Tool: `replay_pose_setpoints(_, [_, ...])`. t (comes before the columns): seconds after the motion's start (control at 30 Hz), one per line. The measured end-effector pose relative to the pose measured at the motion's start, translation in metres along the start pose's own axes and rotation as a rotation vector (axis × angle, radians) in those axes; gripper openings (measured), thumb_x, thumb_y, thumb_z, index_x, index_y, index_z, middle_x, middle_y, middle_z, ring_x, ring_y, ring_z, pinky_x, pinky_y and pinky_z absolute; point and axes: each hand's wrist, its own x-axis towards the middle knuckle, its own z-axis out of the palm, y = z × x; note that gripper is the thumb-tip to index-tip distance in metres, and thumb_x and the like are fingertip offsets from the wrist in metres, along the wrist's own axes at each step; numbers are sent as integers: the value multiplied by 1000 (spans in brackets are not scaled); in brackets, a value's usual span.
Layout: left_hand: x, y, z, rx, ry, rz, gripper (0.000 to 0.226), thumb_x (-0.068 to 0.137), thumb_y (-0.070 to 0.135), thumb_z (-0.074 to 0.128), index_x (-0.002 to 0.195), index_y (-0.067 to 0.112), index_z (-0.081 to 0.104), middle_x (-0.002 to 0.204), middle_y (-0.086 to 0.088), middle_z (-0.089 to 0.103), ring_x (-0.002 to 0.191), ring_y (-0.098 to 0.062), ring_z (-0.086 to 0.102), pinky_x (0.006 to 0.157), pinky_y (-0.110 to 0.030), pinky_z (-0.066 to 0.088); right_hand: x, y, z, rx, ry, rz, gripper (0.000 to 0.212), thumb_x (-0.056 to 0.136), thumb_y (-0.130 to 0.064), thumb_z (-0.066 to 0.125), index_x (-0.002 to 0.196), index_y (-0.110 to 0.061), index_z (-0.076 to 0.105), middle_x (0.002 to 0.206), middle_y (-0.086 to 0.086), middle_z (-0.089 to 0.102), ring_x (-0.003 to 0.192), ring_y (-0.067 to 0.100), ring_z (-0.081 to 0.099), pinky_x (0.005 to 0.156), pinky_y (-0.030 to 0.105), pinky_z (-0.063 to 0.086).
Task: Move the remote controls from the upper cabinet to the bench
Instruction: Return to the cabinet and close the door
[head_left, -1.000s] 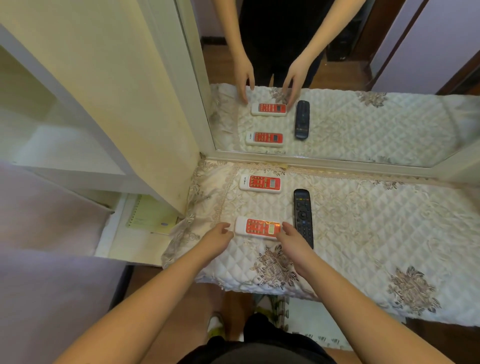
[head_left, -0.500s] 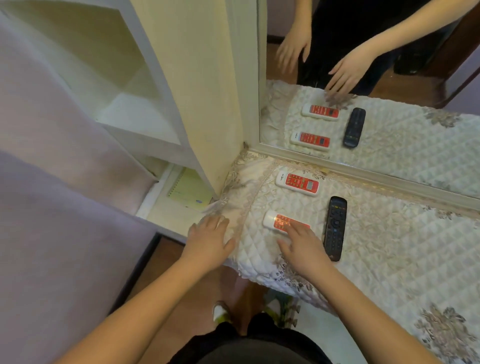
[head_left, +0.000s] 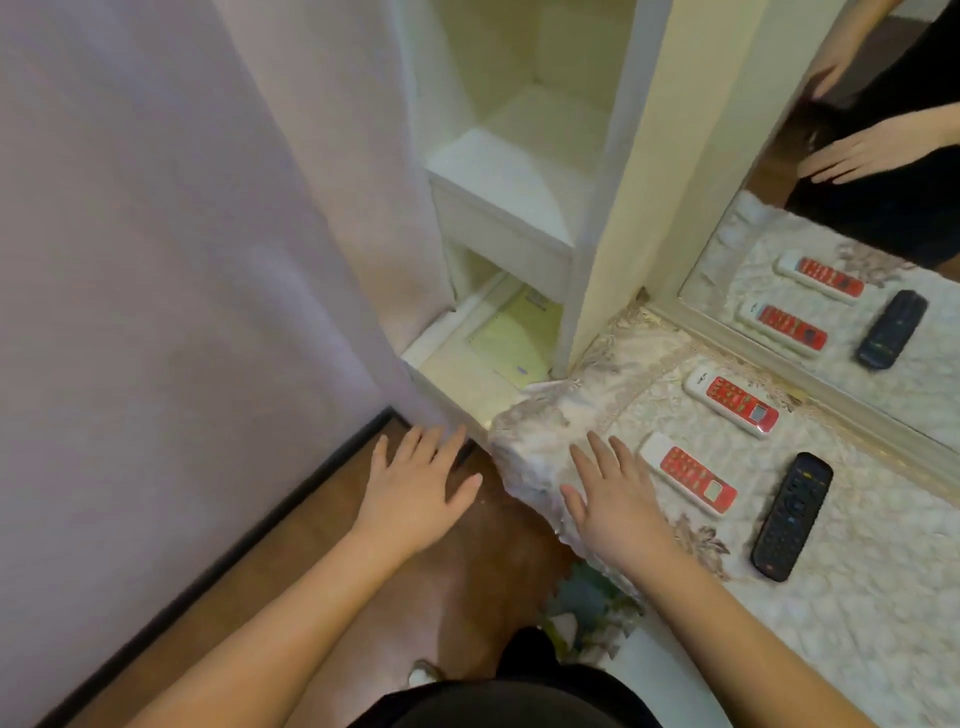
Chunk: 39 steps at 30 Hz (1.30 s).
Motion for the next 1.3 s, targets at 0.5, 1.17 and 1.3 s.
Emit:
replay_pose_setpoints(0.5, [-169,-191,34,-146,149,-286,66,94,62,19,152,33,12,161,2,18,148,-20,14,119,-49,13,-18,-242,27,-151,27,-317,59,98,-50,26,148,-21,29,153,3,35,143,22,27,116,37,22])
replay_pose_setpoints(1.17, [-427,-325,94,-374,262,-1120,65,94,62,20,152,33,16,160,2,21,148,-21,12,118,-52,13,-84,-548,93,-374,-115,-1181,54,99,-49,26,148,-27,27,154,0,31,144,21,24,116,38,19])
replay_pose_setpoints(1.3, [-450,-335,97,-385,239,-1265,66,93,65,18,152,35,15,160,1,21,148,-23,13,117,-54,14,-93,-597,107,-395,-165,-1335,54,99,-49,26,148,-26,28,154,-1,31,144,21,24,117,37,19])
